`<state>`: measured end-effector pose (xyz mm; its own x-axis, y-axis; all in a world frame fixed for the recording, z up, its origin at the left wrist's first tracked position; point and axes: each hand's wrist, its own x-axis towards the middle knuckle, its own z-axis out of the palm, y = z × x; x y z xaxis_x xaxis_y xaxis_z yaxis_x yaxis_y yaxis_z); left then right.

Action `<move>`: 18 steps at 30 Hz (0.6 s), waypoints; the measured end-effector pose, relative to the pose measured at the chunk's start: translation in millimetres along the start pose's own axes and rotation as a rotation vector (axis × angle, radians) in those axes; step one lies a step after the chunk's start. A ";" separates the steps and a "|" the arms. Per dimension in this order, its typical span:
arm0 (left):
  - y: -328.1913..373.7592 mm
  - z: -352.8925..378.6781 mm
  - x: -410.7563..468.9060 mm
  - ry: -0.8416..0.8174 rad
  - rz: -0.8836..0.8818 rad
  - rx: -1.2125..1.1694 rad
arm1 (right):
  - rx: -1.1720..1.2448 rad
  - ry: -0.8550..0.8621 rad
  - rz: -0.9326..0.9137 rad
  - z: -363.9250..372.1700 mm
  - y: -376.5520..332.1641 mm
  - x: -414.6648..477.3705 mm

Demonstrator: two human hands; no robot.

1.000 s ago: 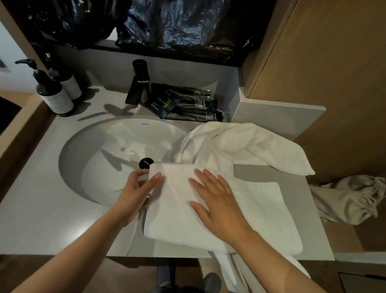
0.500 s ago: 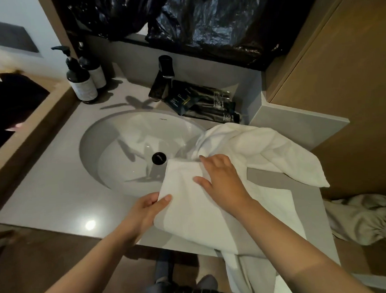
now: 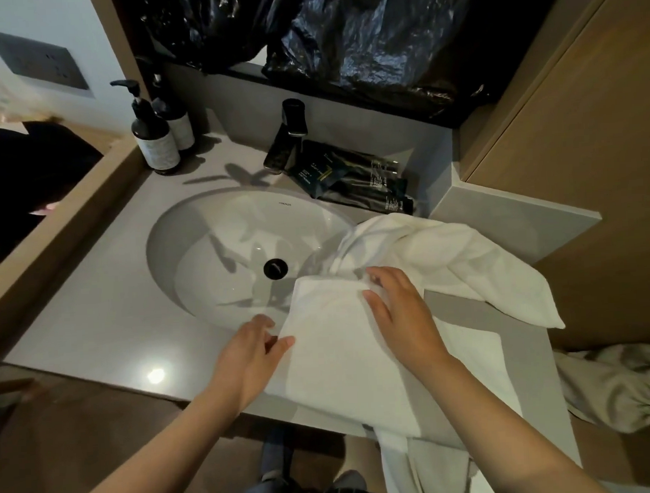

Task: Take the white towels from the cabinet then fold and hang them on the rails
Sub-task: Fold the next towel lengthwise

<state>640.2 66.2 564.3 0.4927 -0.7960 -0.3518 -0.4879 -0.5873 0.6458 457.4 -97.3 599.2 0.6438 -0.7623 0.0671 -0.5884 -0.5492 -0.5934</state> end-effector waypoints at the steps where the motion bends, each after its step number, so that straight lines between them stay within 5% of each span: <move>1: 7.5 -0.4 2.6 0.080 0.048 0.008 | 0.018 -0.016 0.037 -7.6 7.2 -6.0; 4: 41.8 -4.1 11.3 0.242 0.369 0.023 | 0.108 -0.140 0.221 -24.0 35.7 -24.6; 8: 91.0 5.8 37.0 0.134 0.630 0.118 | 0.133 -0.195 0.342 -32.0 60.7 -36.2; 18: 120.3 23.2 80.2 -0.167 0.474 0.429 | -0.077 -0.271 0.352 -59.9 85.5 -40.6</move>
<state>604.3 -71.8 598.1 0.0529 -0.9744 -0.2183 -0.8852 -0.1470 0.4413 351.7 -133.8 593.7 0.4971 -0.7953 -0.3470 -0.8225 -0.3044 -0.4805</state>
